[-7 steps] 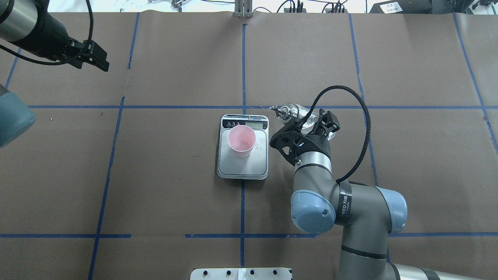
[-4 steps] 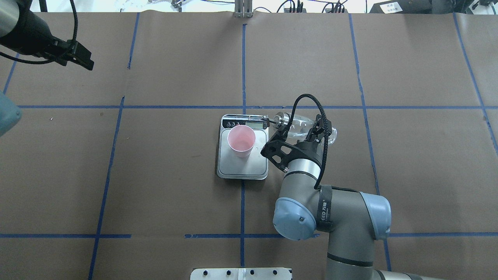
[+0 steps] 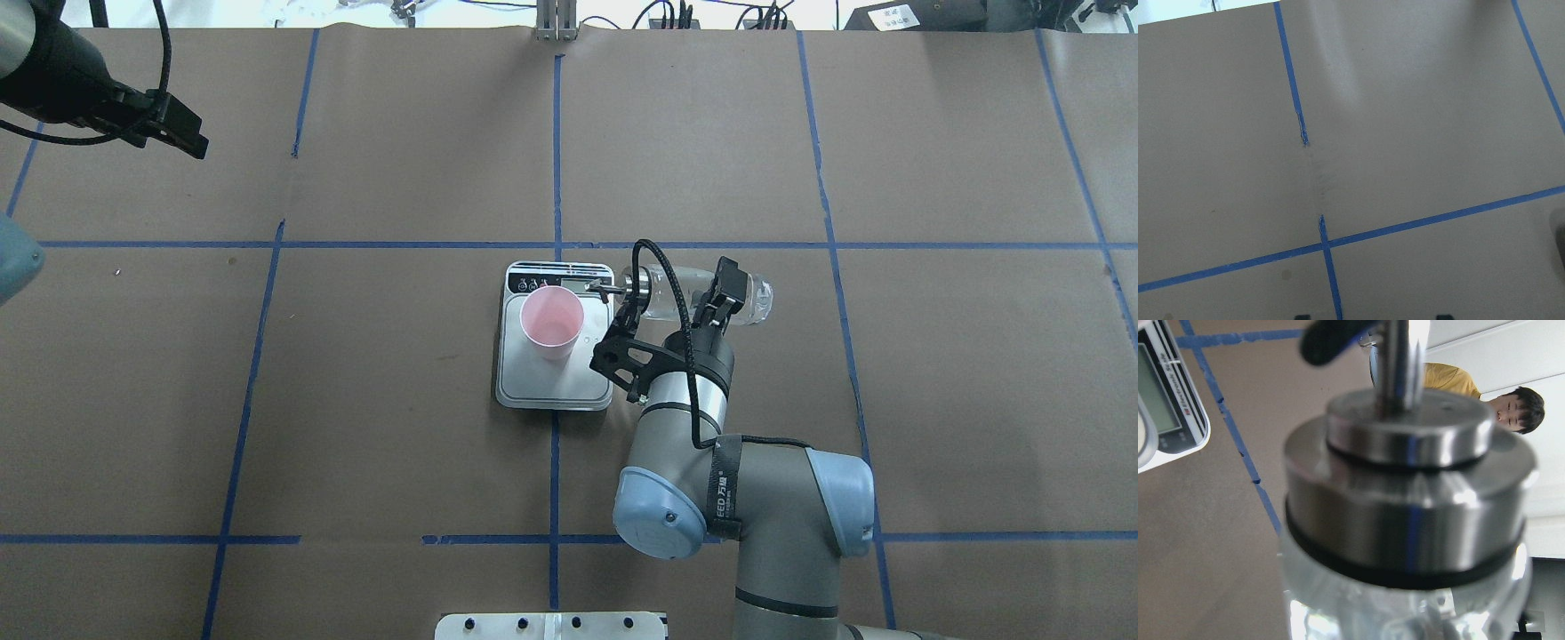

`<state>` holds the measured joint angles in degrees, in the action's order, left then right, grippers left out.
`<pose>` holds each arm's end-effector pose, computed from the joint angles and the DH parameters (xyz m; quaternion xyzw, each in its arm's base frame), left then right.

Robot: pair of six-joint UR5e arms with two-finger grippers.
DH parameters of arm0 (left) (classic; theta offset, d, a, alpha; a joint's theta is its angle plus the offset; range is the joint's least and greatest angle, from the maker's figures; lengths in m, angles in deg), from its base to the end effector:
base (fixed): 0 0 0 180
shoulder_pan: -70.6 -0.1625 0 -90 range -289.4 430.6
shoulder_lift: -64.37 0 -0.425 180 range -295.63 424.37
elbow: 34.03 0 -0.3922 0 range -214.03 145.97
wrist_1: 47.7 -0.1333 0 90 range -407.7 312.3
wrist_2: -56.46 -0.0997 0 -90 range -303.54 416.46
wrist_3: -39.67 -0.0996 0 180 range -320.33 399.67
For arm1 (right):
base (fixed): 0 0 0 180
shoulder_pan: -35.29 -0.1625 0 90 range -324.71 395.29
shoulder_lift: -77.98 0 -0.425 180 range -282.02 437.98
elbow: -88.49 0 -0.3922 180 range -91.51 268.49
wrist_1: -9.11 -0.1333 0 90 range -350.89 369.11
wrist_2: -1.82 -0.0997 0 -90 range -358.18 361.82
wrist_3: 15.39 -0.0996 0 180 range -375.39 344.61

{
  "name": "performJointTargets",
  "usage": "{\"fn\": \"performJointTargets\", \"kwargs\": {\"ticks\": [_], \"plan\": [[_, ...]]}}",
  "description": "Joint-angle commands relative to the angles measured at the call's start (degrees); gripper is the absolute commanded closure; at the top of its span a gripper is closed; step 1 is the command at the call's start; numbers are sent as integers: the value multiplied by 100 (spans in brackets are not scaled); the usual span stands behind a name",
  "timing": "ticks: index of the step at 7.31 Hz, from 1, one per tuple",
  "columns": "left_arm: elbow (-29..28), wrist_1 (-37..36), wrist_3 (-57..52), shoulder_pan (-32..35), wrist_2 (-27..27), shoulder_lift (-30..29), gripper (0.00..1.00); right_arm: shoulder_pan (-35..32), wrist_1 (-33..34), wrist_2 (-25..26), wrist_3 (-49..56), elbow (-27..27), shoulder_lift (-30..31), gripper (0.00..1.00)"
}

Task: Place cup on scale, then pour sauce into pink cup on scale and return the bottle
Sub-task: 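Tilt the bottle spout over the pink cup with the right gripper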

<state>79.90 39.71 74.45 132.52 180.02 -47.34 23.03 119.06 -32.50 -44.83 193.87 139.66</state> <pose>0.1950 -0.5317 0.2695 0.1597 0.4123 0.0537 0.8953 -0.5396 -0.3378 0.2769 0.4758 0.1248 -0.2663 0.8289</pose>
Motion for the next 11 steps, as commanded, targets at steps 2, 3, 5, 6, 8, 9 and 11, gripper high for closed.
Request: {"fn": "performJointTargets", "kwargs": {"ticks": [2,3,5,6,8,9,11], "plan": [[-2,-5,2,-13,1,0,30,39,18,231,333,-35,-25,100],[-2,-5,2,-13,1,0,30,39,9,275,438,-87,-42,100],[-2,-5,2,-13,1,0,30,39,18,372,589,-131,-69,100],[-2,-5,2,-13,-8,9,30,22,18,407,632,-140,-77,100],[-2,-5,2,-22,1,9,29,13,44,600,948,-140,-60,100],[-2,-5,2,-22,1,9,29,13,44,671,1080,-201,-60,100],[-11,-5,2,-22,1,9,29,13,35,847,1134,-334,-69,100]]}}
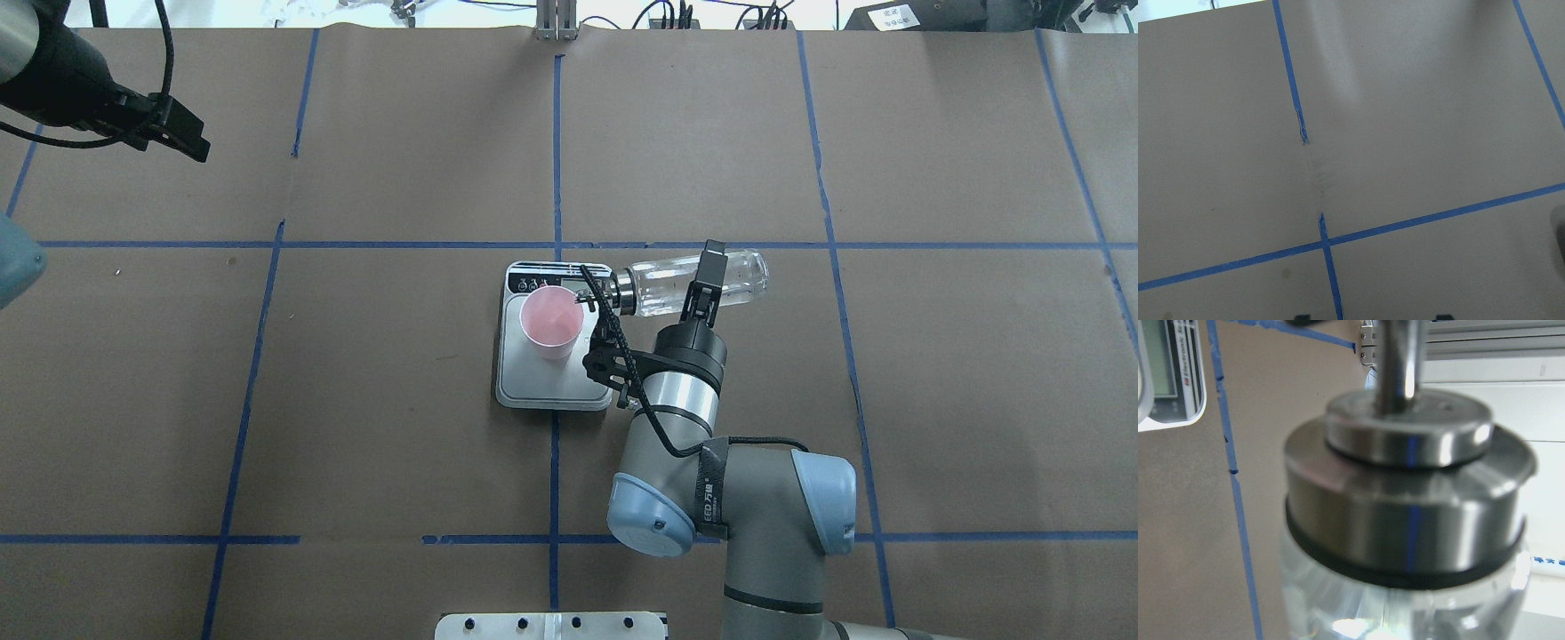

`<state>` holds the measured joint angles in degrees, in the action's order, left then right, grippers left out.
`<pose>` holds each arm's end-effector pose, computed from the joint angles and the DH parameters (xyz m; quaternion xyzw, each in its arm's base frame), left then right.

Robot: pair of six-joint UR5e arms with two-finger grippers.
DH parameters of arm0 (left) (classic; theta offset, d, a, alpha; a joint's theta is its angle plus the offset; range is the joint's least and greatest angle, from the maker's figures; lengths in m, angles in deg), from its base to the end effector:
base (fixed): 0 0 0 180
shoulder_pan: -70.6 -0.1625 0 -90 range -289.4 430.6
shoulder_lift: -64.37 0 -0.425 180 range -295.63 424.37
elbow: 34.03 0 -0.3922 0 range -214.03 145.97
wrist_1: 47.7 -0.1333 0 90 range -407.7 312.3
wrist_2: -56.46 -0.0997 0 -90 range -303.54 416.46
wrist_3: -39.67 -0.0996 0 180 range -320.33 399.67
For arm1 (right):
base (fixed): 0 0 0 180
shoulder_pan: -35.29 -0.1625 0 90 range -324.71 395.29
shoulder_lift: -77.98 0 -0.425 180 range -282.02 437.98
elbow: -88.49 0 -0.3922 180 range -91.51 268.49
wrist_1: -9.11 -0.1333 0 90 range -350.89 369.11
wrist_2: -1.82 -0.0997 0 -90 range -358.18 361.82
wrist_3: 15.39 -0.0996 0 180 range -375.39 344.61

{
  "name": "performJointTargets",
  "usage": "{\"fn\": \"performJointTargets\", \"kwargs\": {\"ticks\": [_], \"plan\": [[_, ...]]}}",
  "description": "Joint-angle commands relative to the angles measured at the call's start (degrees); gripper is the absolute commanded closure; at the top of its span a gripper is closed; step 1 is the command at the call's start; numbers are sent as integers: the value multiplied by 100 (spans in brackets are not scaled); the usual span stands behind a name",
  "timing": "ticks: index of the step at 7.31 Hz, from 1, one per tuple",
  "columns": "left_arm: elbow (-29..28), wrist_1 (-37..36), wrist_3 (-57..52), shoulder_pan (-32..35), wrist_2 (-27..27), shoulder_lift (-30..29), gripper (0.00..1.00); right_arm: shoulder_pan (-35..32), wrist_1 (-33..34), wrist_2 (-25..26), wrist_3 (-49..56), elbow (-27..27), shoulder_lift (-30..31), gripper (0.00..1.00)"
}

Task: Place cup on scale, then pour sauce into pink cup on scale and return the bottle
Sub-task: 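Tilt the bottle spout over the pink cup with the right gripper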

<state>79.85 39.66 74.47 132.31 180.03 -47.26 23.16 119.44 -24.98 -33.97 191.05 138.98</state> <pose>0.1970 -0.5311 0.2708 0.1575 0.4121 0.0548 0.8957 -0.5484 -0.3451 0.2798 0.4886 0.2261 -0.3302 0.7753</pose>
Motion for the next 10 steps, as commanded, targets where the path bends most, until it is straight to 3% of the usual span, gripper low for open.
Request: {"fn": "performJointTargets", "kwargs": {"ticks": [1,7,10], "plan": [[3,0,0,0,0,1,29,-1,-3,261,221,-61,0,100],[55,-149,0,0,0,-8,29,-27,-133,395,418,-70,-105,100],[55,-149,9,-9,0,-17,29,-62,-1169,316,-623,-87,340,100]]}}
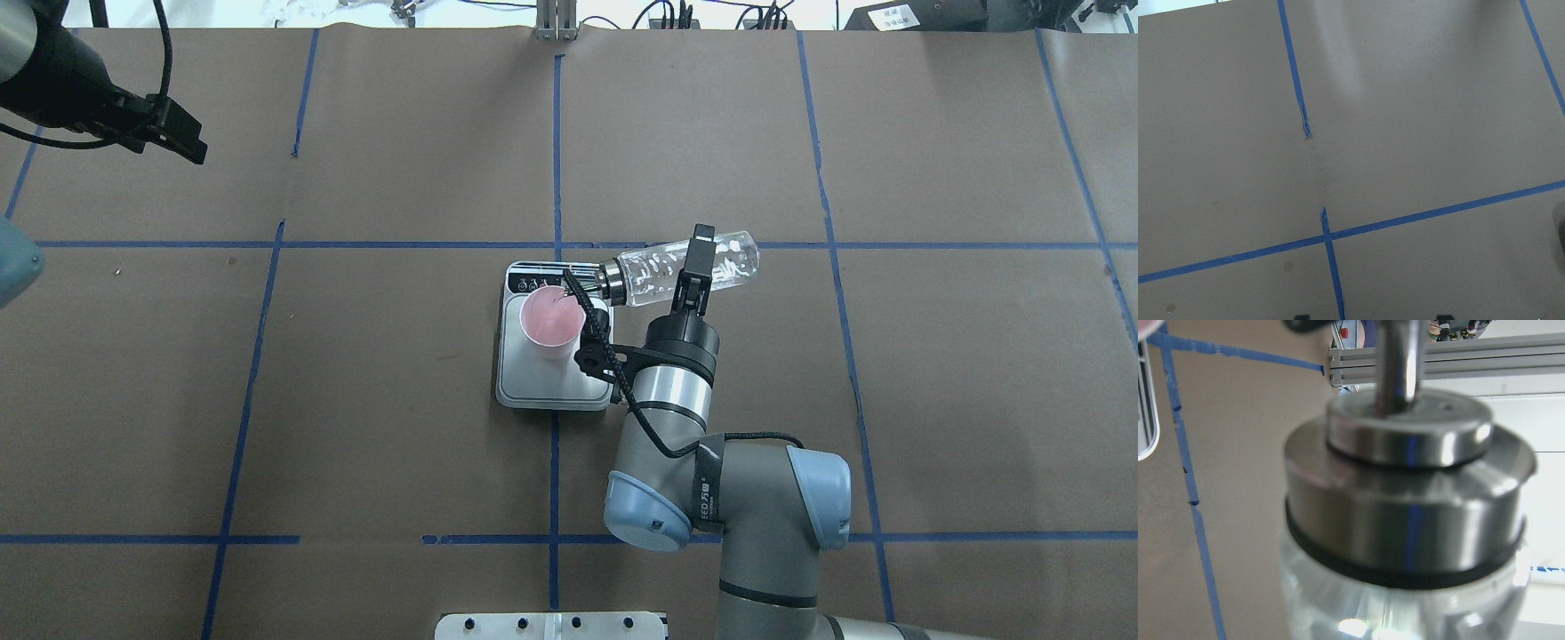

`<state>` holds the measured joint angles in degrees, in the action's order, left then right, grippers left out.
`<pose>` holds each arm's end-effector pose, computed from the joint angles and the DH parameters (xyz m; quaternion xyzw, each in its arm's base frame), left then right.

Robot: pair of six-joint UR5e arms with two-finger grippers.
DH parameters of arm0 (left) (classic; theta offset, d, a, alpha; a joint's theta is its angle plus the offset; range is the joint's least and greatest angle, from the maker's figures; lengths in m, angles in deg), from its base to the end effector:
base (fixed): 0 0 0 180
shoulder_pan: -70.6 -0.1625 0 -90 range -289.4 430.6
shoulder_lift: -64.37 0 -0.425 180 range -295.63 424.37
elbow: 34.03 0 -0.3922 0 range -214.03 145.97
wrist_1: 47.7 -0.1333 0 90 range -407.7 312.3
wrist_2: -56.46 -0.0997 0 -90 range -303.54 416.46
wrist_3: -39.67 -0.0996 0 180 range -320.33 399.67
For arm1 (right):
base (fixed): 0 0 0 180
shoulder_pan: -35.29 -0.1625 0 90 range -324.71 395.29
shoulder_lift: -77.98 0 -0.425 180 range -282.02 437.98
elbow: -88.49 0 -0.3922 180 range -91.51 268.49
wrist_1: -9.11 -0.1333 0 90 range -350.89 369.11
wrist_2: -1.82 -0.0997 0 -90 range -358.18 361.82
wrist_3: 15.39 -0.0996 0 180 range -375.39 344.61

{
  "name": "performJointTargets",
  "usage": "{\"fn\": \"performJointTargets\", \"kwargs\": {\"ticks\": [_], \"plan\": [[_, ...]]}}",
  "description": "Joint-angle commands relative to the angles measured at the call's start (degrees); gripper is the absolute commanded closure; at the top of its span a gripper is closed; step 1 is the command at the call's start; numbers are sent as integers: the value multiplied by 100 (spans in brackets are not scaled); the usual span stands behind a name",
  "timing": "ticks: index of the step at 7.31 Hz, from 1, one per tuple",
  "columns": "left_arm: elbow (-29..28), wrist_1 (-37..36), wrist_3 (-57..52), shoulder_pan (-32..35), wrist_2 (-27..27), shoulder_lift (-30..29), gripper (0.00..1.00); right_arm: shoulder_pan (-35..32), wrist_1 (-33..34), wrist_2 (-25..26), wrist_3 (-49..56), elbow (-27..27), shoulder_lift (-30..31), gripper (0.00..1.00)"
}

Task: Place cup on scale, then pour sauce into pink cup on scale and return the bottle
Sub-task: 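Tilt the bottle spout over the pink cup with the right gripper, then turn the bottle upright and carry it back with the right gripper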

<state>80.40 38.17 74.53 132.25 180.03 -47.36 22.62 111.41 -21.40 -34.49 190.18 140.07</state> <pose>0.1964 -0.5288 0.2693 0.1511 0.4095 0.0526 0.8982 -0.5436 -0.3527 0.2772 0.5301 0.2094 -0.2813 0.7720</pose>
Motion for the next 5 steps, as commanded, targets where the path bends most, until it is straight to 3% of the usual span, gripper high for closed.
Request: {"fn": "performJointTargets", "kwargs": {"ticks": [1,4,5], "plan": [[0,0,3,-3,0,-6,29,53,-674,-60,-1195,-26,416,100],[0,0,3,-3,0,-24,29,45,-1640,-499,-2584,-18,567,100],[0,0,12,-3,0,-32,29,37,-2253,-761,-3095,8,811,100]]}}
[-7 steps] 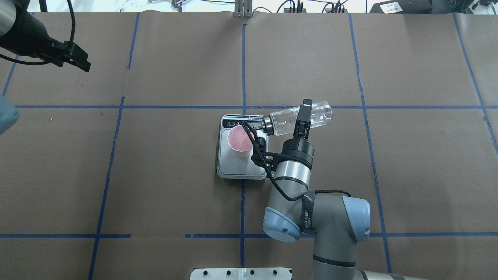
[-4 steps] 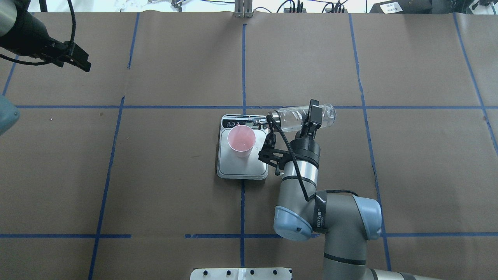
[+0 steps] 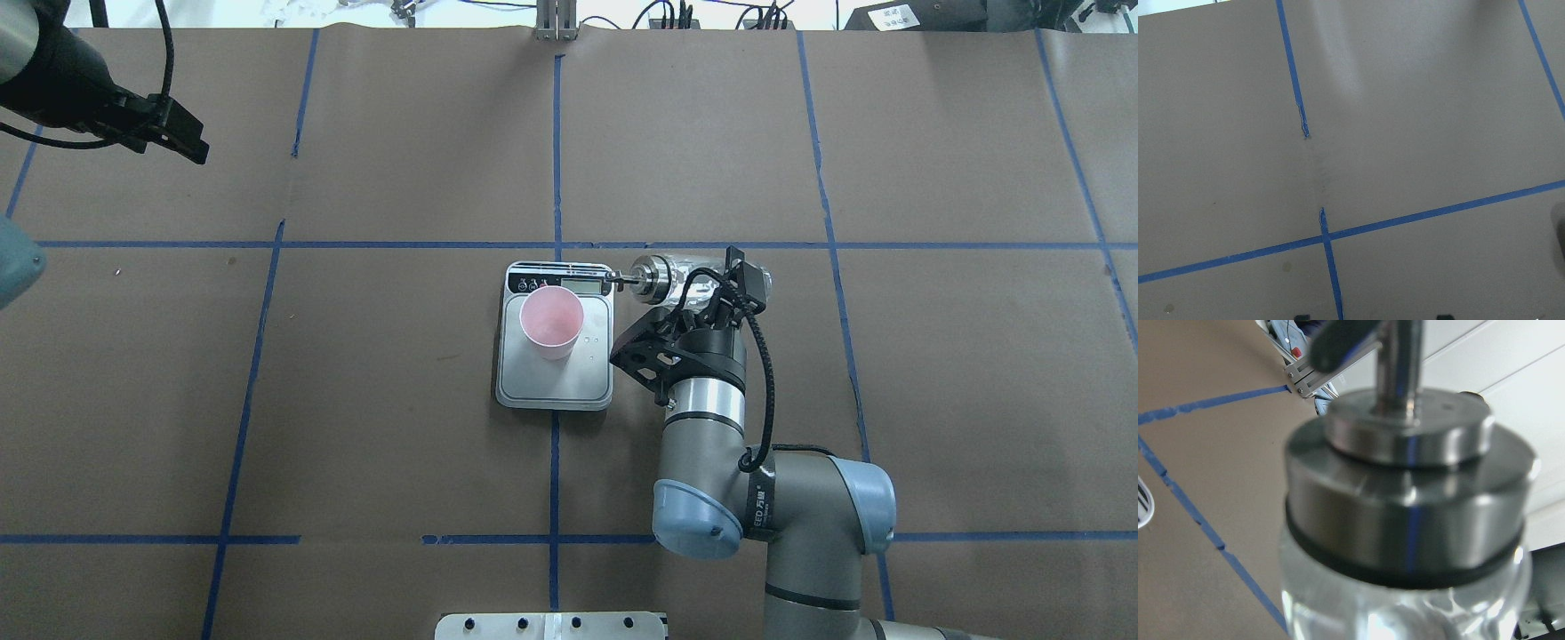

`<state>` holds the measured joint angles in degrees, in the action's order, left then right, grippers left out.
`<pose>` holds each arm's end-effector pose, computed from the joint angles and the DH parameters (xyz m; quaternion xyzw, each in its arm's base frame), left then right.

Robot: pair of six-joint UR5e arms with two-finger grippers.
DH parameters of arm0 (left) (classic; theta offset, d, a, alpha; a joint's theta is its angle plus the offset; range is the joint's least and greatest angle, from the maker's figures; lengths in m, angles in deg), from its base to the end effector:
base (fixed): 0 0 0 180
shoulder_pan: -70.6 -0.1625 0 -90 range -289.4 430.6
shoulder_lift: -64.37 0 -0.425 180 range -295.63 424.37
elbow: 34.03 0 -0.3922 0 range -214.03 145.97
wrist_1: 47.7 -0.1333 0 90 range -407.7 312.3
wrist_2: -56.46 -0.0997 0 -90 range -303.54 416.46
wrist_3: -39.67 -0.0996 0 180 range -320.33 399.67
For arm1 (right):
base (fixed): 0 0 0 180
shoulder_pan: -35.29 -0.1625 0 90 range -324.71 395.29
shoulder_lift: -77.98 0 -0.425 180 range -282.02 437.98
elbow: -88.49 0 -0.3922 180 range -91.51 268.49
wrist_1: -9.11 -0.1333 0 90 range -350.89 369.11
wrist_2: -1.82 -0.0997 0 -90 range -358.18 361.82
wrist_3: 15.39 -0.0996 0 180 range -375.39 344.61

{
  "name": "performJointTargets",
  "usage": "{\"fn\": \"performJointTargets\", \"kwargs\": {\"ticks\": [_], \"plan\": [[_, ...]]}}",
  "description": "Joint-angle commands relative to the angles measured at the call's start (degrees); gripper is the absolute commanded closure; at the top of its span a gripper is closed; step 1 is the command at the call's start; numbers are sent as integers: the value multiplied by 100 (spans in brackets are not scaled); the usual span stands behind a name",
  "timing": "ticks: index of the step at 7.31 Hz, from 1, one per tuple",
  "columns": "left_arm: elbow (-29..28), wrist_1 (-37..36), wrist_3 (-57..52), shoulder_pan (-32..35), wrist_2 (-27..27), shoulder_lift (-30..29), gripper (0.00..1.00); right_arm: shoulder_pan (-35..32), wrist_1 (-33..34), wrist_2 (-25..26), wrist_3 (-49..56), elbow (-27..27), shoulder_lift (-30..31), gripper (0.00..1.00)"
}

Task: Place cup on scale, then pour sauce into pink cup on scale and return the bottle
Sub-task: 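Turn the bottle upright and carry it back with the right gripper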

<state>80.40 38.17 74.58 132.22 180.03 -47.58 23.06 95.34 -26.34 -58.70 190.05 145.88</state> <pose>0.1969 -0.5290 0.2672 0.1524 0.4104 0.0530 0.8975 -0.5338 -0.3419 0.3156 0.5591 -0.0003 -0.0832 0.8249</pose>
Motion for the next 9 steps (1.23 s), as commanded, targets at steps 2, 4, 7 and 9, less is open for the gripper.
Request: {"fn": "performJointTargets", "kwargs": {"ticks": [2,4,7,9], "plan": [[0,-9,33,0,0,-28,29,-78,-1990,-470,-818,13,697,100],[0,0,33,0,0,-11,29,-297,-2461,-751,-1309,22,1040,100],[43,-9,51,9,0,15,29,-632,-2698,-1524,-3022,232,1453,100],[97,-18,60,17,0,24,29,-624,-3443,-1605,-3816,181,2111,100]]}}
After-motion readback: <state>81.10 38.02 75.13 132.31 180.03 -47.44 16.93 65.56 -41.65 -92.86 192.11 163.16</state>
